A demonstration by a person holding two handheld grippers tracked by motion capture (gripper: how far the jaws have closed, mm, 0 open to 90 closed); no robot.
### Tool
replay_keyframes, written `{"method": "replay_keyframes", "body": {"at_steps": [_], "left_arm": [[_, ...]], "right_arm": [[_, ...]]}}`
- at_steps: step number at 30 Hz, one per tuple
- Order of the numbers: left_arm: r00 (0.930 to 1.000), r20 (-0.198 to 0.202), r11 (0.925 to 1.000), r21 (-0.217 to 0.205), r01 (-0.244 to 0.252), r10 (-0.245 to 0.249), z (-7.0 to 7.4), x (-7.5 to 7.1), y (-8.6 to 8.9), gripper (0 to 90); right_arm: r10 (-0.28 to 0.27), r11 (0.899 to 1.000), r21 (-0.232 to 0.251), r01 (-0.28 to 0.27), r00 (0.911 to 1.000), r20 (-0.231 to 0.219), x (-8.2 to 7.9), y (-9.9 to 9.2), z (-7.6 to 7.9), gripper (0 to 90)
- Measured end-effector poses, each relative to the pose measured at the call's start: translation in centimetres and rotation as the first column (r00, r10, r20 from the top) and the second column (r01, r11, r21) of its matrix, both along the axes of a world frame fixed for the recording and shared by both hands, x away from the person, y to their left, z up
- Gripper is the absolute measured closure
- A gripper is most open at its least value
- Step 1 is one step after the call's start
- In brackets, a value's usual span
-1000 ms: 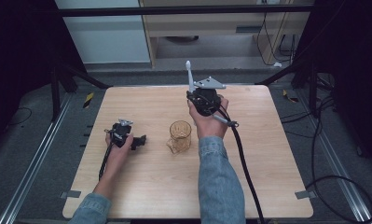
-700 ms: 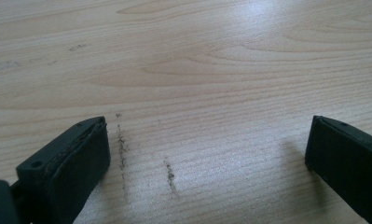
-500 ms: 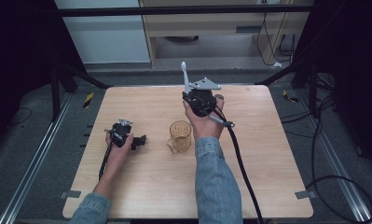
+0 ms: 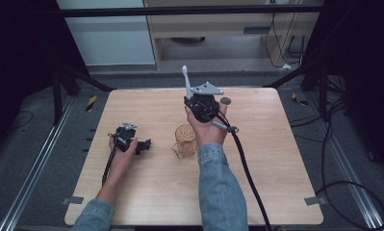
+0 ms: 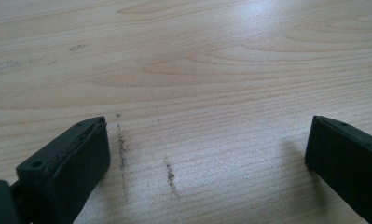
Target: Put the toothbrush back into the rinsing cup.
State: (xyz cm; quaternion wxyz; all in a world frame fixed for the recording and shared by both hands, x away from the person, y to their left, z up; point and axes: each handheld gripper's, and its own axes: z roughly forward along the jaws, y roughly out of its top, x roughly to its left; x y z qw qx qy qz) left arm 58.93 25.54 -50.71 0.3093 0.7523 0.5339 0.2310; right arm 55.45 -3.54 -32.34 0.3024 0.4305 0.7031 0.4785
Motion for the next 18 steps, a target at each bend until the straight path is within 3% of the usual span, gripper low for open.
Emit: {"method": "replay_keyframes", "body": {"at_steps": [8, 18], "left_arm": [[1.0000, -0.001, 1.0000, 0.000, 0.000, 0.000, 0.0, 0.0, 0.0, 0.0], [1.0000, 0.001, 1.0000, 0.000, 0.000, 0.000, 0.0, 0.0, 0.0, 0.0]], "right_arm": [[0.017, 1.000, 0.001, -0.017, 0.9998, -0.006, -0.1, 0.6, -0.1, 67.2], [0.045, 0.999, -0.017, -0.046, 0.9983, -0.037, -0.2, 1.8, -1.7, 67.2]]}}
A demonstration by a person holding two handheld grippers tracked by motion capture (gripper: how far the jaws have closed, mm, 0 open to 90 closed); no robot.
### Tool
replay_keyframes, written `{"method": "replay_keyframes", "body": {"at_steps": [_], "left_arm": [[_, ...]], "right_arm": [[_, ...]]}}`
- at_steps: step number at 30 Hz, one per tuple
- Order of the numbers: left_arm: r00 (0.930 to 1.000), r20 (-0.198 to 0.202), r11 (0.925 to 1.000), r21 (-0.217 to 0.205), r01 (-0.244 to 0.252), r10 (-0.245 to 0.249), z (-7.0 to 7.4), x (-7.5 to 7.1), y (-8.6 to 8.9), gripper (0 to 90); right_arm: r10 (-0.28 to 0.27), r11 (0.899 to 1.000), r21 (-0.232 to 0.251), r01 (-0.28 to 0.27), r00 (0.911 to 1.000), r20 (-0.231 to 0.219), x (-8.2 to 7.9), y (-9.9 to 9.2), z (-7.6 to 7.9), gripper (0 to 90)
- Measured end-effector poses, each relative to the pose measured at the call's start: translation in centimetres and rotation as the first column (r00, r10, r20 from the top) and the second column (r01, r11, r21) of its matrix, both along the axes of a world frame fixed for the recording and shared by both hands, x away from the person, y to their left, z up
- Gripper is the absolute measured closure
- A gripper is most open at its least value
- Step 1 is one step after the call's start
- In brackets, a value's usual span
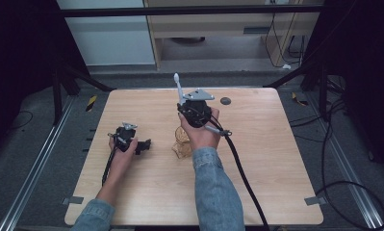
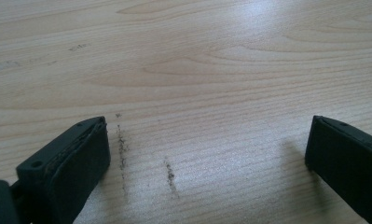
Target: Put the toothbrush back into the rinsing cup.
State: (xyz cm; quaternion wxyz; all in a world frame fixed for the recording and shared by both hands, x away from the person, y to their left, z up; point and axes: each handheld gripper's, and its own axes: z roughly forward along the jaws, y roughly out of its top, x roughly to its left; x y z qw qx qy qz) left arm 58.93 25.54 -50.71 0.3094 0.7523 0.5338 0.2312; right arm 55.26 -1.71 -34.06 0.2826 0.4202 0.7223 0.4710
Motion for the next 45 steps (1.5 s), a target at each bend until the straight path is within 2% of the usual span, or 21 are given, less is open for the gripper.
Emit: {"method": "replay_keyframes", "body": {"at_steps": [6, 36, 45], "left_arm": [[1.0000, 0.000, 1.0000, 0.000, 0.000, 0.000, 0.0, 0.0, 0.0, 0.0], [1.0000, 0.000, 1.0000, -0.001, 0.001, -0.001, 0.0, 0.0, 0.0, 0.0], [1.0000, 0.000, 1.0000, -0.002, 0.002, -0.002, 0.0, 0.0, 0.0, 0.0]], "right_arm": [[0.021, 1.000, -0.008, -0.021, 0.9997, -0.009, 0.2, 0.5, -0.6, 67.2], [0.022, 0.999, -0.029, -0.023, 0.9989, -0.043, 0.7, 0.7, -2.2, 67.2], [0.026, 0.999, -0.037, -0.028, 0.9981, -0.055, 0.8, 0.9, -3.1, 67.2]]}}
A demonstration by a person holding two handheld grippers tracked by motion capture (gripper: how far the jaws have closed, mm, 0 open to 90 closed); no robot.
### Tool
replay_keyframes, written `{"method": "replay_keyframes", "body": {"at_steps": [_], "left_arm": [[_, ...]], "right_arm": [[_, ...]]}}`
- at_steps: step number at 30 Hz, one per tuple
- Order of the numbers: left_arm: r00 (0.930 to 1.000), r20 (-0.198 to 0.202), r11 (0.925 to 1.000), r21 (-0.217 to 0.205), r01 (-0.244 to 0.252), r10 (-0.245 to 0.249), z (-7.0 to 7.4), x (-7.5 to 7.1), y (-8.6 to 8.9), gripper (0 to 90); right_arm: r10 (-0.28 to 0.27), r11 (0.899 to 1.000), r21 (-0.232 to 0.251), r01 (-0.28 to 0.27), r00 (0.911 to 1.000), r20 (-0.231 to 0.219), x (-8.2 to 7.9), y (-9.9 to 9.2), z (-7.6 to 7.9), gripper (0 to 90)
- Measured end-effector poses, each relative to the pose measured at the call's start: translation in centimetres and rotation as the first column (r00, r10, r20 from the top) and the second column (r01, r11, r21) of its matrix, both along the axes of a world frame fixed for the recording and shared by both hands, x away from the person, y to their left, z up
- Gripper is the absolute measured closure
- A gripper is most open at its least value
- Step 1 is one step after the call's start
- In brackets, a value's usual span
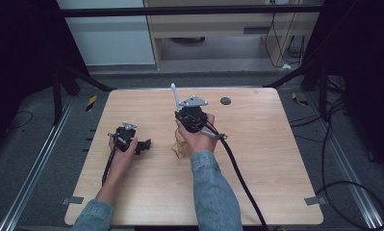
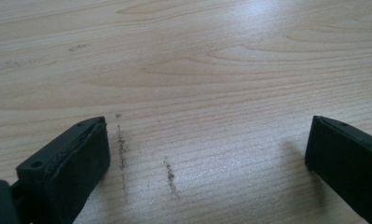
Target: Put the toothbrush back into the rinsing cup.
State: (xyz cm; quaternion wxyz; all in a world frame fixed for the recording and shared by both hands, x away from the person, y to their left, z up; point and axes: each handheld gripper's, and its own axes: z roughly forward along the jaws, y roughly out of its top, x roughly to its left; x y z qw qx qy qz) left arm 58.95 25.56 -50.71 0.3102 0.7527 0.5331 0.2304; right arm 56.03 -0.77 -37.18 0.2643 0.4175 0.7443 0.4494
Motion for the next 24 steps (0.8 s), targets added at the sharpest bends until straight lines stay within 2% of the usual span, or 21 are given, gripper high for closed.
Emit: {"method": "replay_keyframes", "body": {"at_steps": [24], "left_arm": [[1.0000, -0.001, 1.0000, 0.001, 0.005, -0.005, 0.0, 0.1, 0.0, 0.0]], "right_arm": [[-0.017, 1.000, -0.017, 0.016, 0.9996, -0.024, 0.1, -0.7, -1.4, 67.2]]}}
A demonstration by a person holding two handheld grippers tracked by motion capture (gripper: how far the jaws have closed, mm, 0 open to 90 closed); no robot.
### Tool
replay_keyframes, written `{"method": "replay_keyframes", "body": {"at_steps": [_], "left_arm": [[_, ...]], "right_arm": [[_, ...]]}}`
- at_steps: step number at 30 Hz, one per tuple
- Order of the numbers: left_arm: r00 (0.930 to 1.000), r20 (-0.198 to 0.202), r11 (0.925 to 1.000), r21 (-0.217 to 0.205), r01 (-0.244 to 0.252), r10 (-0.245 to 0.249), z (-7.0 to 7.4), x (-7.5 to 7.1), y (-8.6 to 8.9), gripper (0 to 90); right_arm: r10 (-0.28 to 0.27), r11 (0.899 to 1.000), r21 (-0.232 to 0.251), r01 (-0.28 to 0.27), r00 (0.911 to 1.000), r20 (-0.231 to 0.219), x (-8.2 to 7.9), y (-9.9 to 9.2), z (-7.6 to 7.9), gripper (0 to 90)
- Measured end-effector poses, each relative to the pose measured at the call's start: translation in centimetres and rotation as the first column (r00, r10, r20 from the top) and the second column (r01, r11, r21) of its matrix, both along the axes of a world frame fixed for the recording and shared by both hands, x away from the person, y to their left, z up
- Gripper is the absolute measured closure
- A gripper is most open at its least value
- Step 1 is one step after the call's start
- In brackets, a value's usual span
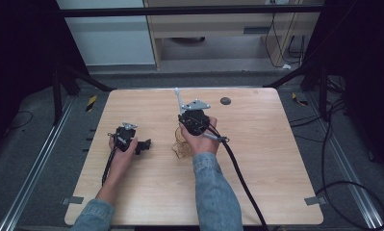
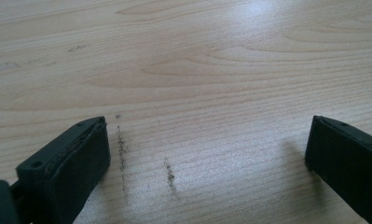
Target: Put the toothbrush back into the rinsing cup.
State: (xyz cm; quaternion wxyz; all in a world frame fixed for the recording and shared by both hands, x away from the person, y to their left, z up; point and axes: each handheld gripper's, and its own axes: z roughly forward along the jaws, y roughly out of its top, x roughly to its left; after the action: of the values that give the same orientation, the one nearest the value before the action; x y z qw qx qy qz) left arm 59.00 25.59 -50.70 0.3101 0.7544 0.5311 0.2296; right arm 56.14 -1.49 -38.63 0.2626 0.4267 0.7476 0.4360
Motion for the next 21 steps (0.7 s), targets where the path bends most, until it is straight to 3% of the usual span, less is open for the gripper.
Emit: {"method": "replay_keyframes", "body": {"at_steps": [21], "left_arm": [[1.0000, -0.001, 1.0000, 0.001, 0.001, -0.001, 0.0, 0.0, 0.0, 0.0]], "right_arm": [[0.009, 0.999, -0.031, -0.010, 0.9996, -0.028, -0.1, 0.1, -1.3, 67.1]]}}
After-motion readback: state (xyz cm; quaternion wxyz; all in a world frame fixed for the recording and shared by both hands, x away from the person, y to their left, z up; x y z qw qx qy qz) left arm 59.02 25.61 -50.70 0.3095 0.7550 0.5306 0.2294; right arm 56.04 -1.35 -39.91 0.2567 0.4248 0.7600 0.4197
